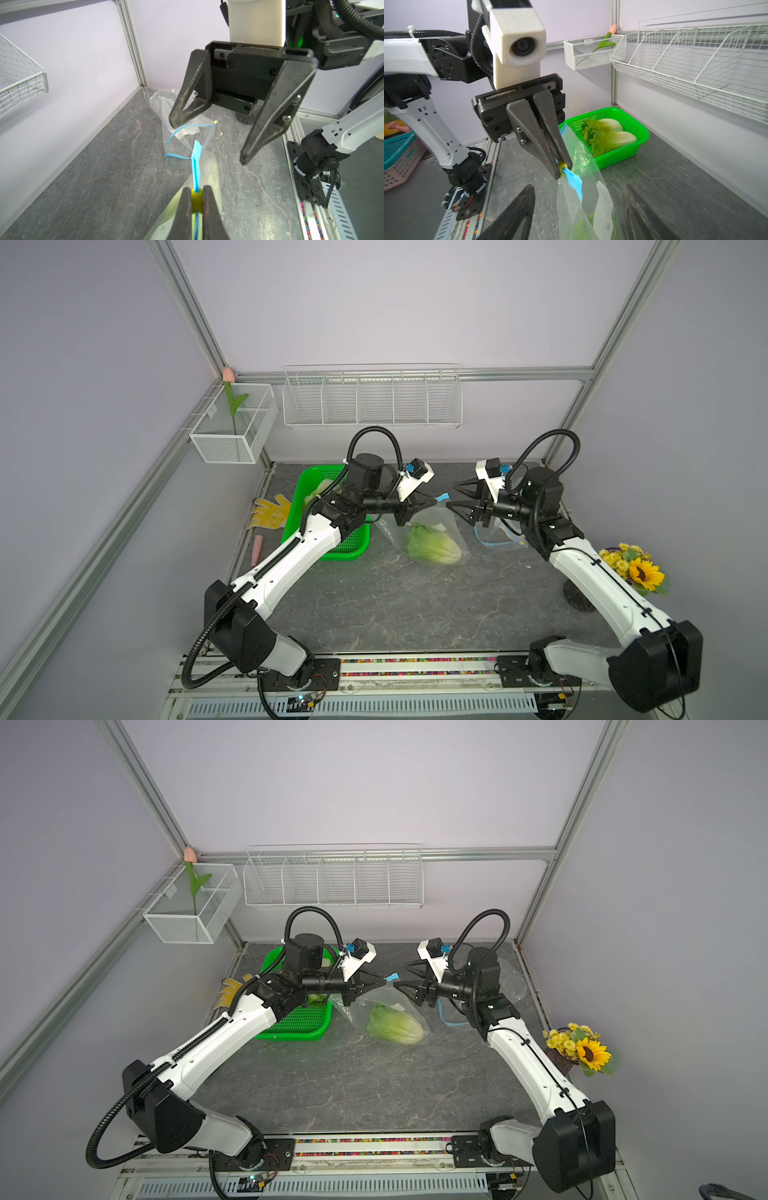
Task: Open the zip-top bag and take out the chinese cabbages
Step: Unzip the zipper on the zipper food storage bag.
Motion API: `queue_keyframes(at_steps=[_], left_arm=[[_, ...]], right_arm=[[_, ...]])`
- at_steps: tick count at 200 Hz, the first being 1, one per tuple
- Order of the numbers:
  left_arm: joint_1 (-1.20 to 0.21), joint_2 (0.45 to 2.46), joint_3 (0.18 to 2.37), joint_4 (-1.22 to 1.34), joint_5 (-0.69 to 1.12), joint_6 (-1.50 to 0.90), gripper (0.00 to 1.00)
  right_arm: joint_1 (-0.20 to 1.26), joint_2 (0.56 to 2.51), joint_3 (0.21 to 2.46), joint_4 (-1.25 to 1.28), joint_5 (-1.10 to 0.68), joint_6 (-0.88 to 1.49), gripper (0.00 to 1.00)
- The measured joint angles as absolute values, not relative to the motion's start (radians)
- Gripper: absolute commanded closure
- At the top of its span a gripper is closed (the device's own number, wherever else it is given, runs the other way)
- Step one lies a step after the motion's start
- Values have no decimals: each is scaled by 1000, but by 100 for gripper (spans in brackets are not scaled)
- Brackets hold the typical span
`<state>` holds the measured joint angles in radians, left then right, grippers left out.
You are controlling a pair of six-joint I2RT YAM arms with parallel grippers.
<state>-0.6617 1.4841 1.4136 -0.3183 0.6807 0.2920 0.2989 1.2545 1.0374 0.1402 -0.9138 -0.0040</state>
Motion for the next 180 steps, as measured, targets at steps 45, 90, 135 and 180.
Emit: queue_keyframes(at_steps=[45, 90, 135, 180], left_arm=[[-662, 1484, 1414, -312, 685, 292, 99], [-662, 1485, 1414, -311, 690, 289, 99], [-662, 1486, 1411, -312, 685, 289, 99], [-662, 1487, 1409, -311, 670, 293, 99]], right_arm=[[316, 1304, 1078, 125, -952, 4, 64], [324, 1308, 1097, 108, -974, 1, 93], [331, 1295, 1100, 59, -904, -37, 93], [345, 1237, 1087, 17, -744, -84, 93]])
